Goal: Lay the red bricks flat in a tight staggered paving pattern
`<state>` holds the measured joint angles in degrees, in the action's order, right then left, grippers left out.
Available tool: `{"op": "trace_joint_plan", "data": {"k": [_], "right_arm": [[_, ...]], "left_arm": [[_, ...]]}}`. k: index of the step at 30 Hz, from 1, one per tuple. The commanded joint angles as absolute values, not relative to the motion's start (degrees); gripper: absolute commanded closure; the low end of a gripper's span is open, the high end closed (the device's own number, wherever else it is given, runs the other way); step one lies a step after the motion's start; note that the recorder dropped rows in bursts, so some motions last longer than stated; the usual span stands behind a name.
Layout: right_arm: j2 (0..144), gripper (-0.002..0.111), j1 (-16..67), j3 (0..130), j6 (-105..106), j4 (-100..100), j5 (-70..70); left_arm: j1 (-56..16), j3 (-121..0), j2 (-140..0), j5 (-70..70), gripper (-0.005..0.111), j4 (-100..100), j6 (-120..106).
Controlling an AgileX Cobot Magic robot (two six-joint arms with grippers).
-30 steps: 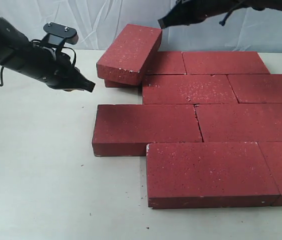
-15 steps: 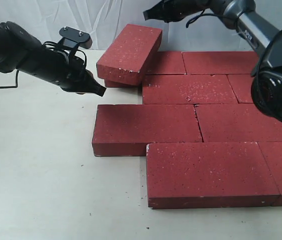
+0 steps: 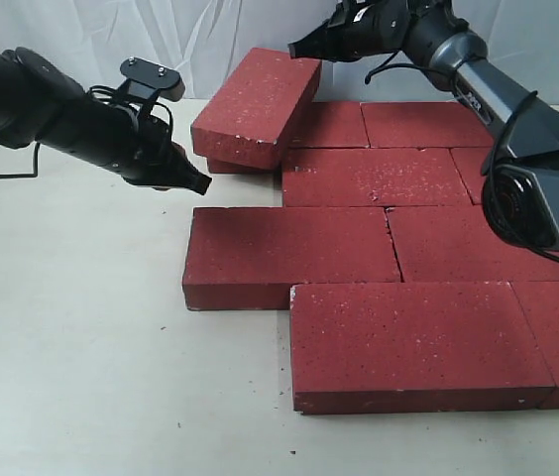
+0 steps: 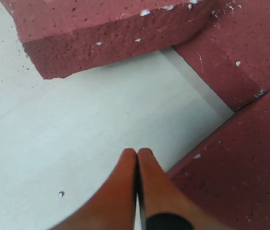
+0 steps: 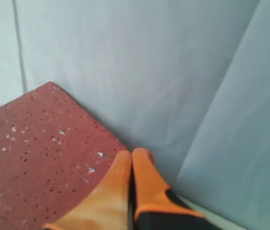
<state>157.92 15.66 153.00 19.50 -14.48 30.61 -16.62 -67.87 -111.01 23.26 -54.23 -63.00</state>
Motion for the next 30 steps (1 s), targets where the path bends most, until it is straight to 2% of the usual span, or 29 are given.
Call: {"op": "trace_joint_plan", "data": {"k": [1, 13, 22, 25, 30], "right_arm": [[158.5, 0.109, 15.4, 153.3, 21.5, -14.0, 32.8], [157.9, 0.109, 15.4, 153.3, 24.4, -14.0, 37.9], [162.4, 0.109, 15.4, 153.4, 20.6, -14.0, 15.5], [163.4, 0.109, 14.9, 153.4, 20.5, -14.6, 14.2], [163.5, 0.109, 14.8, 153.4, 23.0, -17.1, 20.1]], "left_arm": [[-16.9, -68.1, -111.0, 23.2, 0.107, -55.3, -63.1], [-16.9, -68.1, -111.0, 22.8, 0.107, -55.3, -63.1], [-16.9, -68.1, -111.0, 23.5, 0.107, -55.3, -63.1], [-16.9, -68.1, -111.0, 23.5, 0.107, -55.3, -63.1], [-16.9, -68.1, -111.0, 23.5, 0.107, -55.3, -63.1]]}}
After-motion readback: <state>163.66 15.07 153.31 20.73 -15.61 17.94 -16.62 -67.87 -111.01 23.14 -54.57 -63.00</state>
